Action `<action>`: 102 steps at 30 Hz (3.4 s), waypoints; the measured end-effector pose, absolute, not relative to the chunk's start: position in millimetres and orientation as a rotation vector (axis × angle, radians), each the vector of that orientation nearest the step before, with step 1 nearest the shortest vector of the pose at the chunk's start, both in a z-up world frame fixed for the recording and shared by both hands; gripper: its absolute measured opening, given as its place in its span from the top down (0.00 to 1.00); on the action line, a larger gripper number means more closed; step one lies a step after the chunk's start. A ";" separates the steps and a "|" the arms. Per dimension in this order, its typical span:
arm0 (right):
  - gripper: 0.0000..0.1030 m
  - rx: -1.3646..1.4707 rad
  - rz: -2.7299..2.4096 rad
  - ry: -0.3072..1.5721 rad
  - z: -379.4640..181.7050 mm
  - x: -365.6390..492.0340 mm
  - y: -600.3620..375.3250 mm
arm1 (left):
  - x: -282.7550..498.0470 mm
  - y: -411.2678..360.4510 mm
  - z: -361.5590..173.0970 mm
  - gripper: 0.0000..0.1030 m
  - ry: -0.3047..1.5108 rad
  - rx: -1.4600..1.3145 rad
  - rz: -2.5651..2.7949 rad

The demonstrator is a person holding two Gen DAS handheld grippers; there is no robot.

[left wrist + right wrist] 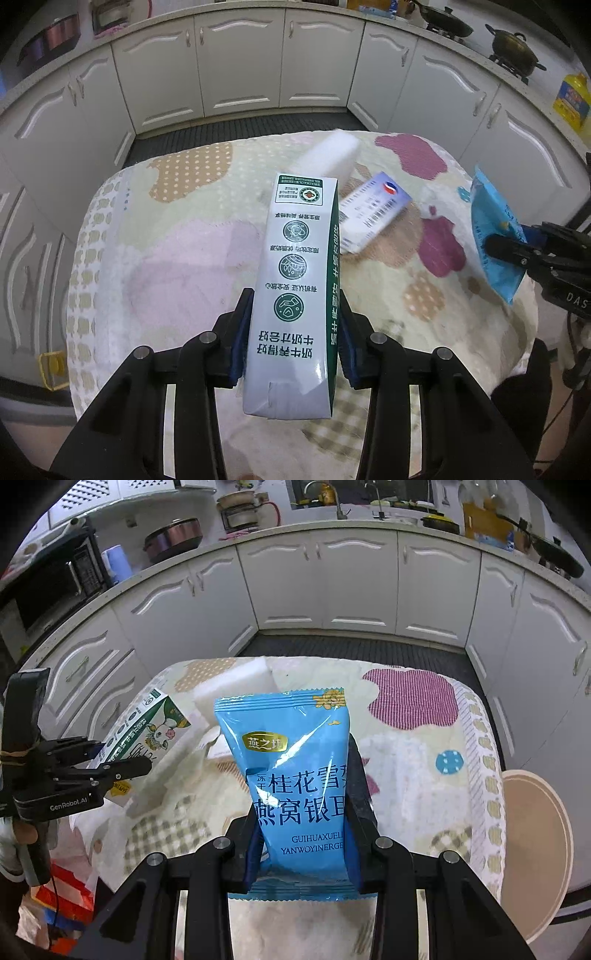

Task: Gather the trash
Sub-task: 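Lift and carry the blue packet and milk carton with both tools over the bin, then open both tools and drop the packet and carton into the bin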

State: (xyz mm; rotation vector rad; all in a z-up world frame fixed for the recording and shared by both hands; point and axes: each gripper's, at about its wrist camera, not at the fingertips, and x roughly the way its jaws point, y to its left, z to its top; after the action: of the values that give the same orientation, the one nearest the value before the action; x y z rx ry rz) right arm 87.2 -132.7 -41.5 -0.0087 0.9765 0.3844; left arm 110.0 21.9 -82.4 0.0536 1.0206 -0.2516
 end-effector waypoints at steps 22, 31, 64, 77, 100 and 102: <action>0.66 -0.013 0.341 0.938 -32.8 30.4 -163.3 | 59.1 -48.9 -73.3 0.63 0.977 0.117 -0.313; 0.66 0.019 0.314 0.930 -33.4 25.9 -181.7 | 55.5 -71.3 -71.4 0.63 0.957 0.140 -0.329; 0.66 0.134 -0.056 1.020 -70.7 37.0 -373.0 | 118.5 -274.7 -89.3 0.63 1.033 0.145 -0.626; 0.66 0.256 -0.112 1.093 -117.5 52.7 -411.3 | 155.3 -332.8 -109.9 0.63 1.098 0.074 -0.671; 0.41 0.315 -0.150 1.118 -127.5 42.9 -428.9 | 161.4 -323.0 -103.0 0.42 1.055 0.054 -0.673; 0.39 0.329 -0.140 1.103 -125.3 42.4 -428.7 | 159.2 -318.0 -101.6 0.42 1.046 0.058 -0.666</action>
State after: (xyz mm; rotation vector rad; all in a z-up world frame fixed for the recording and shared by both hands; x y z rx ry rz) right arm 42.4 -428.7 -125.3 0.3288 1.1030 -0.1397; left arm 159.2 -318.0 -101.6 0.0584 1.0455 -0.6664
